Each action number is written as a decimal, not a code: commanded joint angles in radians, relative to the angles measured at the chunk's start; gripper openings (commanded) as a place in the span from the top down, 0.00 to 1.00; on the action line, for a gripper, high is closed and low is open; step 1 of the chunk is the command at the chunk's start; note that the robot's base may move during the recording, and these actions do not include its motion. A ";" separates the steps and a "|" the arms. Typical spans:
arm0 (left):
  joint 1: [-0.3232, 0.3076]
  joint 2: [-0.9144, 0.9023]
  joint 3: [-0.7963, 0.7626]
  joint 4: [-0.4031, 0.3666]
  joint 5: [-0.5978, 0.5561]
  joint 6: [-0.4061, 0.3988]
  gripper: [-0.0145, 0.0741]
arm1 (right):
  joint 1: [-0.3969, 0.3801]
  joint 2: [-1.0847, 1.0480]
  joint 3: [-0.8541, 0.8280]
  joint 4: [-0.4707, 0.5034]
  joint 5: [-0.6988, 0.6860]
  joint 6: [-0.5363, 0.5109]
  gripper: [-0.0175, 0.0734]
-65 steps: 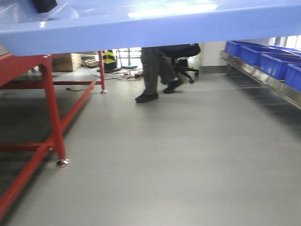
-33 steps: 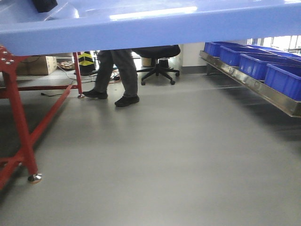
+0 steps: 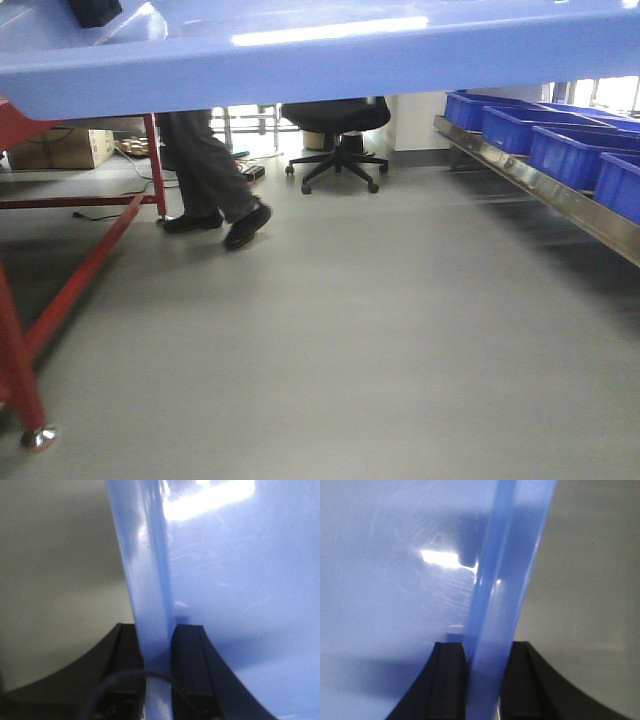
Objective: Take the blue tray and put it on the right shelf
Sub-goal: 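Carry the tray with both grippers while driving to the shelf rack, then push the tray forward onto the upper roller shelf with both grippers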
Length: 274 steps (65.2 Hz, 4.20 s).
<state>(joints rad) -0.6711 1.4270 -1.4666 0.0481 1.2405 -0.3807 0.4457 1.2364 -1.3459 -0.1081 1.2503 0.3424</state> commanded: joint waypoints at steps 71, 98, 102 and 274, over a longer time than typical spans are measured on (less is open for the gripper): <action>-0.019 -0.028 -0.025 -0.038 0.098 0.048 0.89 | 0.007 -0.025 -0.032 0.009 -0.091 -0.030 0.75; -0.019 -0.028 -0.025 -0.038 0.098 0.048 0.89 | 0.007 -0.025 -0.032 0.009 -0.091 -0.030 0.75; -0.019 -0.028 -0.025 -0.038 0.098 0.048 0.89 | 0.007 -0.025 -0.032 0.009 -0.091 -0.030 0.75; -0.017 -0.028 -0.025 -0.038 0.098 0.048 0.89 | 0.007 -0.025 -0.032 0.009 -0.091 -0.030 0.75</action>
<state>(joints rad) -0.6711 1.4287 -1.4666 0.0383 1.2427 -0.3807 0.4457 1.2364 -1.3459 -0.1156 1.2502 0.3424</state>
